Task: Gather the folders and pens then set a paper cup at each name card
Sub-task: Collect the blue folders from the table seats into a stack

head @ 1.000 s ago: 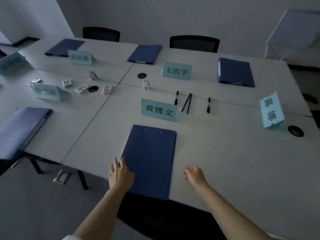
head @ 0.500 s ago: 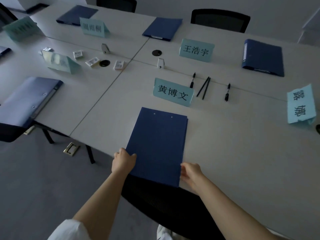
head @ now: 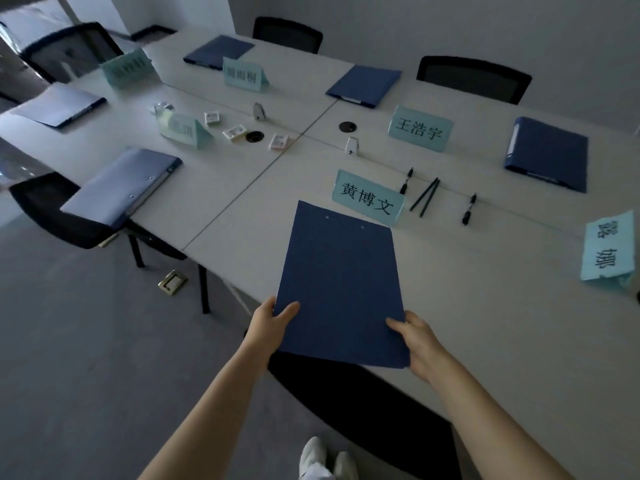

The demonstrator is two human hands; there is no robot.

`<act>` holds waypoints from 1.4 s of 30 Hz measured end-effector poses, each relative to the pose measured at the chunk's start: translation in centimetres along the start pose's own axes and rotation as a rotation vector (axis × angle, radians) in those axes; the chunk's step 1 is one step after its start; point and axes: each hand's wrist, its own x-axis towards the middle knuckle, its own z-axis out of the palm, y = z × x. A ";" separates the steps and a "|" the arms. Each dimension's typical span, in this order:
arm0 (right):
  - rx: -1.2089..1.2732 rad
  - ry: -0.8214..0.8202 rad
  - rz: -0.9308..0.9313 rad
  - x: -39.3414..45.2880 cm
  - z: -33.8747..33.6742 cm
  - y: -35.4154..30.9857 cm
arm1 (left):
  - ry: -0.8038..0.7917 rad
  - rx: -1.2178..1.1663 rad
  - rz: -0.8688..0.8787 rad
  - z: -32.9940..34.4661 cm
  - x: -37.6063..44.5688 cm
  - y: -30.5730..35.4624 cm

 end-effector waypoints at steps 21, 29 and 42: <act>-0.411 -0.582 -0.273 -8.3 26.1 -0.3 | 0.347 -0.666 -0.018 -25.9 -11.7 -2.4; -0.590 -0.619 -0.231 -6.8 41.6 2.1 | 0.459 -0.719 -0.148 -38.7 -9.3 -3.0; -0.677 -0.584 -0.096 1.7 58.2 1.3 | 0.585 -0.858 -0.169 -51.4 -0.1 -0.9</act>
